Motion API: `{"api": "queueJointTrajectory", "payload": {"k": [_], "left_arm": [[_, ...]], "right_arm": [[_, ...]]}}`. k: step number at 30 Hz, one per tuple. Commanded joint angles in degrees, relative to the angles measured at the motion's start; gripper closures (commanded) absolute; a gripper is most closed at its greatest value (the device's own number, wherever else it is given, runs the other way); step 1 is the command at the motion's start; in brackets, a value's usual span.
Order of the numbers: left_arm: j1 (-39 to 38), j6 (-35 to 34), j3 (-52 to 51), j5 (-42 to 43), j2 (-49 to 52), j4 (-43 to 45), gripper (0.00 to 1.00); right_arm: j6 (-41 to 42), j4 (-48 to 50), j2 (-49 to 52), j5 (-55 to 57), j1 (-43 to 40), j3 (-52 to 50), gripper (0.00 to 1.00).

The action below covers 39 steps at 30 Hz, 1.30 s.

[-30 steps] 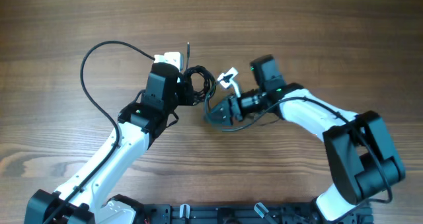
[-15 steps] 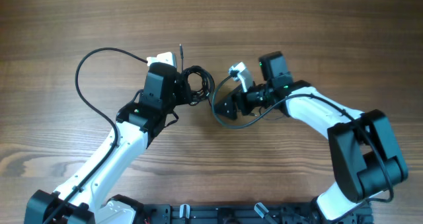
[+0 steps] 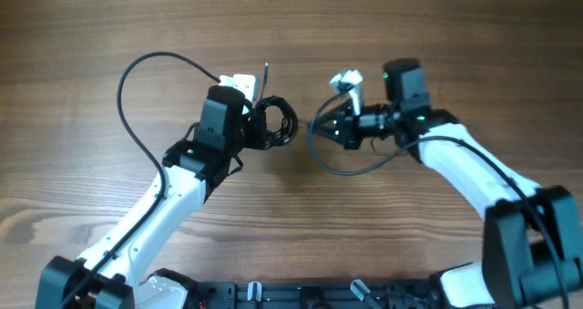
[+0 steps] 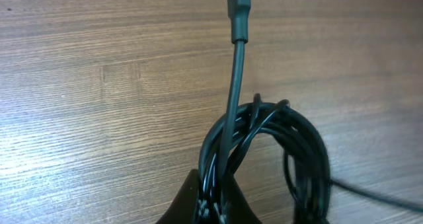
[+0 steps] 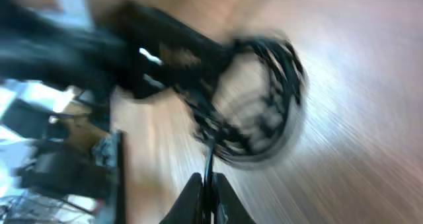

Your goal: Untangle cables

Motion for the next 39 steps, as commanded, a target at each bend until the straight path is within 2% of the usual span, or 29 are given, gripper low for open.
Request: {"api": "queueJointTrajectory", "payload": {"k": [1,4,8,11,13,15,18,23,27,28,31,33,34,35,37,39], "left_arm": [[-2.01,3.43,-0.15,-0.57,0.90,0.11,0.96],[-3.89,2.45,-0.15,-0.59,0.90,0.79,0.96],[-4.37,-9.64,-0.17,-0.59,0.90,2.05,0.96],[-4.37,-15.37,-0.15,-0.59,0.90,3.58,0.96],[-4.39,-15.26,-0.15,-0.57,0.90,4.98,0.96],[-4.39,-14.78,-0.15,-0.50,0.90,5.07,0.96],[-5.77,-8.28,-0.15,4.17,0.90,5.27,0.96],[-10.95,-0.61,-0.15,5.03,0.90,5.31,0.96],[-12.68,0.63,-0.15,4.70,0.90,5.75,0.96],[-12.41,0.24,-0.15,4.28,0.90,5.75,0.96],[-11.43,-0.02,-0.15,4.15,0.90,5.75,0.96],[-10.69,-0.87,-0.15,4.15,0.90,5.66,0.96],[-10.01,-1.33,-0.15,4.15,0.90,5.46,0.96],[-9.53,-1.31,-0.15,4.13,0.90,5.20,0.96],[-7.76,-1.33,-0.15,4.13,0.90,4.15,0.96],[-5.20,-2.69,-0.15,4.11,0.90,2.84,0.96]], "right_arm": [[6.38,4.37,-1.07,-8.92,0.31,0.20,0.92],[12.48,9.42,-1.05,-8.70,0.35,0.20,0.95],[17.05,10.99,-1.03,-3.52,0.83,0.20,0.94],[17.81,8.20,-0.81,4.52,2.82,0.20,0.95],[17.92,2.82,-0.76,14.47,3.91,0.20,0.96],[19.54,1.40,-0.52,17.99,3.91,0.20,0.96],[20.83,1.49,-0.39,19.06,3.96,0.20,0.96],[21.77,1.38,-0.39,19.71,3.96,0.20,0.94],[23.82,0.74,-0.39,21.77,3.96,0.20,0.91],[23.78,0.15,-0.39,22.47,3.96,0.20,0.89],[23.65,-1.38,-0.39,22.86,3.96,0.20,0.74],[23.65,-1.40,-0.39,22.86,3.96,0.20,0.59],[23.63,-1.46,-0.50,22.84,3.93,0.20,0.45],[23.61,-1.64,-0.52,22.82,3.93,0.20,0.35],[21.64,-3.13,-0.61,22.34,3.21,0.20,0.28],[14.40,-5.97,-0.61,21.75,2.29,0.20,0.24]]}}
